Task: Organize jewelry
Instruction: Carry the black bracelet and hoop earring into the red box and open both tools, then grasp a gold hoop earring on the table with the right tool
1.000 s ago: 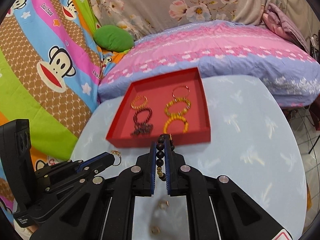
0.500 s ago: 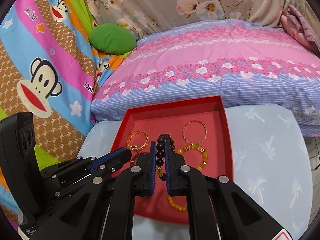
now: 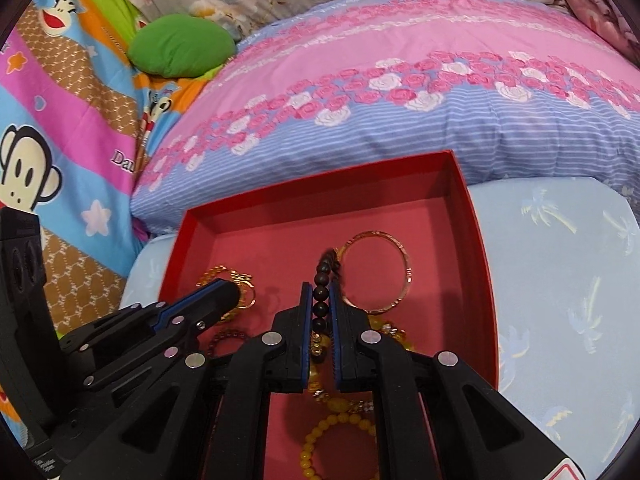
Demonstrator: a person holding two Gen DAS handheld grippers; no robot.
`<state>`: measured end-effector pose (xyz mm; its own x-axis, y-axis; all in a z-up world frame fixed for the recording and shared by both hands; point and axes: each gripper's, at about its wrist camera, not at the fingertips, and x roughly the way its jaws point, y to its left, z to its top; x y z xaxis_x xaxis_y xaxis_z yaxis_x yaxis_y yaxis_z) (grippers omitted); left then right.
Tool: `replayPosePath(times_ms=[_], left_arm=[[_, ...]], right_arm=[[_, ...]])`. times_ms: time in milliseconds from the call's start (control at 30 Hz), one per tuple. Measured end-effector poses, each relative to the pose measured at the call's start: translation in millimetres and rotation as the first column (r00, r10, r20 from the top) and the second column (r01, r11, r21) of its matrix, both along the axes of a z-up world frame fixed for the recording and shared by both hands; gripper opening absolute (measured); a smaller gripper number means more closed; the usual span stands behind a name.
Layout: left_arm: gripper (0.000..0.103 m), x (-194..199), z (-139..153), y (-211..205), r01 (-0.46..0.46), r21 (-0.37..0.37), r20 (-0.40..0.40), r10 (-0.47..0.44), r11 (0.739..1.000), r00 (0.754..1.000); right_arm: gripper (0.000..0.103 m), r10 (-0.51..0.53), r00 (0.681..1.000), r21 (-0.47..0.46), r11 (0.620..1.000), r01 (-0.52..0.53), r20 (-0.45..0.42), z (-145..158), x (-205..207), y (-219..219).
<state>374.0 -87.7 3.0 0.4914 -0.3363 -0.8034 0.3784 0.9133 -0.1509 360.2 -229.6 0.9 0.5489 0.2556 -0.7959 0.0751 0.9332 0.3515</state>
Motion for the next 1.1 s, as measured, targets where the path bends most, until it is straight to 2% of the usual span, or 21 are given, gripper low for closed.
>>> replayPosePath(times_ms=[200,233,300,367,500,800,1100], left_arm=[[0.006,0.2,-4.1,-0.3,-0.009,0.015,0.007,0.008,1.0,1.0],[0.009,1.3,-4.6,0.2,-0.015,0.016,0.003,0.015,1.0,1.0],[0.026,1.7,-5.1,3.6,-0.035,0.014,0.002,0.035,0.999,0.999],[0.029,0.8,-3.4,6.1,-0.041,0.011,0.01,0.041,0.999,0.999],[0.033,-7.1,3.4,11.1,-0.05,0.0,0.024,0.05,0.999,0.998],[0.035,-49.3,26.6,22.1,-0.045,-0.01,0.083,0.046,0.999,0.996],[0.035,-118.2,42.0,26.8,-0.024,-0.016,0.11,0.026,1.0,0.994]], right_arm=[[0.012,-0.033,0.999,-0.037,0.999,0.033,-0.011,-5.9,-1.2,-3.4],[0.013,-0.031,0.999,-0.039,0.999,0.031,-0.009,-5.3,-2.0,-3.4],[0.013,-0.031,0.999,-0.053,0.998,0.032,0.006,-1.8,-4.9,-2.4],[0.014,-0.027,0.999,-0.078,0.996,0.03,0.028,4.0,-9.0,0.0],[0.022,-0.018,0.997,-0.118,0.993,0.027,0.075,17.2,-21.4,4.2],[0.024,0.002,0.991,-0.125,0.992,0.014,0.132,42.3,-68.4,8.3],[0.024,0.012,0.989,-0.115,0.993,0.005,0.146,55.2,-139.3,12.2]])
